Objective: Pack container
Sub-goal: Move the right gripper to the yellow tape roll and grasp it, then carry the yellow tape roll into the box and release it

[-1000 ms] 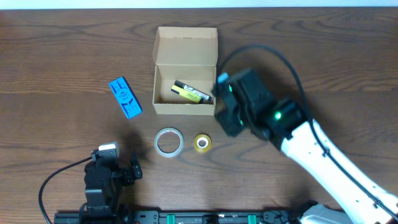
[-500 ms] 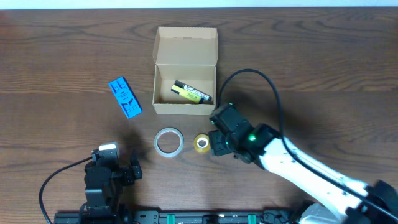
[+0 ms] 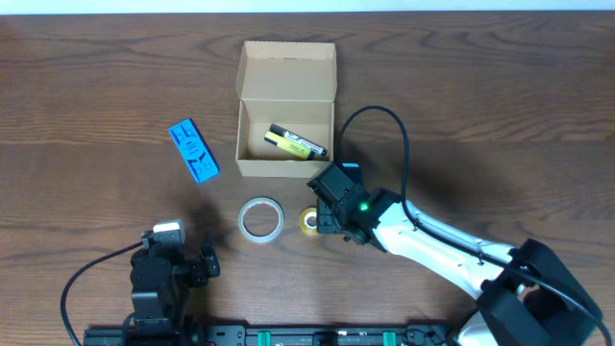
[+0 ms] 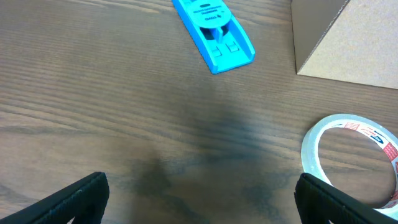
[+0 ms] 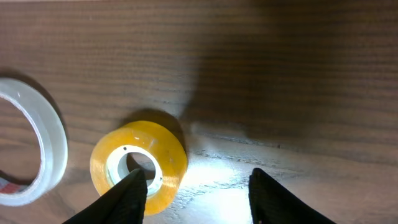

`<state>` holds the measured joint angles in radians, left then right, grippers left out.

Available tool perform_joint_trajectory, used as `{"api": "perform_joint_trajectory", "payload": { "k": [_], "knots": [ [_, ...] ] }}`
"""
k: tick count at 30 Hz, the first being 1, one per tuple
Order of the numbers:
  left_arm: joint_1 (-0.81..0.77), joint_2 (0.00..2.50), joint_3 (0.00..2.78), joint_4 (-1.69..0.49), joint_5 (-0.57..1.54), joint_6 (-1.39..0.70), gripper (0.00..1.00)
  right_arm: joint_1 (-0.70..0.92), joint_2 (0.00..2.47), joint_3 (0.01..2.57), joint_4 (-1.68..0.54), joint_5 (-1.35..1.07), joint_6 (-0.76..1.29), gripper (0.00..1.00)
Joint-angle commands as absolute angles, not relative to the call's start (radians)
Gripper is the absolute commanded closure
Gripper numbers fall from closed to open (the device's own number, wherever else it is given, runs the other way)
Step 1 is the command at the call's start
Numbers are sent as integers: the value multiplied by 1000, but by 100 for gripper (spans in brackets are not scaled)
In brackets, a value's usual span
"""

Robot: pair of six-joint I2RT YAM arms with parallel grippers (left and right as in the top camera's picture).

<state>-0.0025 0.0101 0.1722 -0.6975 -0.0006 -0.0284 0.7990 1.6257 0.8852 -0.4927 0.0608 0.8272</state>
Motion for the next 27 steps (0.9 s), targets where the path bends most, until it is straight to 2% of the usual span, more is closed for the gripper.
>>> {"api": "perform_joint_trajectory", "payload": {
  "k": [1, 22, 24, 27],
  "knots": [
    [-8, 4, 159, -700, -10, -22, 5, 807, 1637, 877, -488, 83, 914, 50],
    [-8, 4, 159, -700, -10, -22, 5, 878, 1736, 877, -460, 105, 965, 50],
    [-8, 4, 159, -700, -10, -22, 5, 878, 1740, 877, -459, 105, 965, 59],
    [-8, 4, 159, -700, -10, -22, 5, 878, 1740, 877, -460, 105, 965, 90]
  ]
}}
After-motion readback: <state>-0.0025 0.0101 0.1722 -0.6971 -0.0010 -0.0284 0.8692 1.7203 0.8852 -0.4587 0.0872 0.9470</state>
